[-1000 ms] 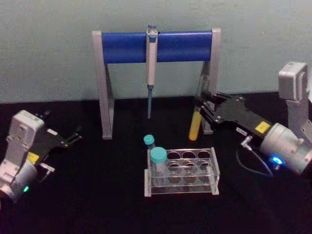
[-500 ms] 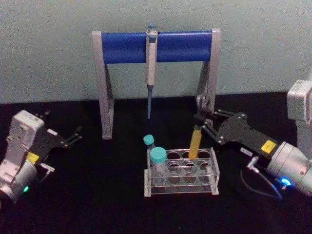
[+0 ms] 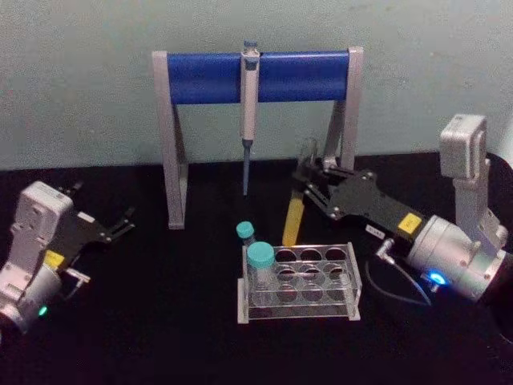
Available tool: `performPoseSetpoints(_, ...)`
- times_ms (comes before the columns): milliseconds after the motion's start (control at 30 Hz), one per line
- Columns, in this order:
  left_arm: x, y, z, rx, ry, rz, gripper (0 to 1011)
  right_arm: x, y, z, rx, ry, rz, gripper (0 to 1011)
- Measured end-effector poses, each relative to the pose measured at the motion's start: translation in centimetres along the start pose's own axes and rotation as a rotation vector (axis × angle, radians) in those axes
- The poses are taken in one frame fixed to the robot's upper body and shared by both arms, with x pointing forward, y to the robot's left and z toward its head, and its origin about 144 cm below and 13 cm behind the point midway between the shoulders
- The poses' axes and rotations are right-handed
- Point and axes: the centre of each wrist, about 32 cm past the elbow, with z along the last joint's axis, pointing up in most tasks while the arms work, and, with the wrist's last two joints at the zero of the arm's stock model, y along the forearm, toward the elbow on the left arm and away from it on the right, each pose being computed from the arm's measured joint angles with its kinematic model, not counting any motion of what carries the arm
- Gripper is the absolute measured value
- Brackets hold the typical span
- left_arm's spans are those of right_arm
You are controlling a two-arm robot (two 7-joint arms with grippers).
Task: Pick up the test tube from the test tube rack, shake it, then place it back into the test tube rack.
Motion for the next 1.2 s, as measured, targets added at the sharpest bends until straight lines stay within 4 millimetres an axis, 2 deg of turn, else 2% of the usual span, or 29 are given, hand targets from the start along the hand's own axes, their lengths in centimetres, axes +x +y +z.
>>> performPoseSetpoints(233,0.0,0.0,0.0,0.000,0.000,0.000,1001,0.9,0.5,0.0,0.000,-0.002,-0.033,229)
performPoseSetpoints(633,0.0,0.0,0.0,0.000,0.000,0.000,1001,1.6,-0.1,0.1,-0.006,-0.015,-0.075,229)
performPoseSetpoints(967,0.0,0.0,0.0,0.000,0.000,0.000,1001,1.7,-2.3,0.5,-0.026,-0.037,-0.110,229)
performPoseSetpoints(1200,0.0,0.0,0.0,0.000,0.000,0.000,1001,0.3,-3.7,0.5,-0.048,-0.033,-0.067,229)
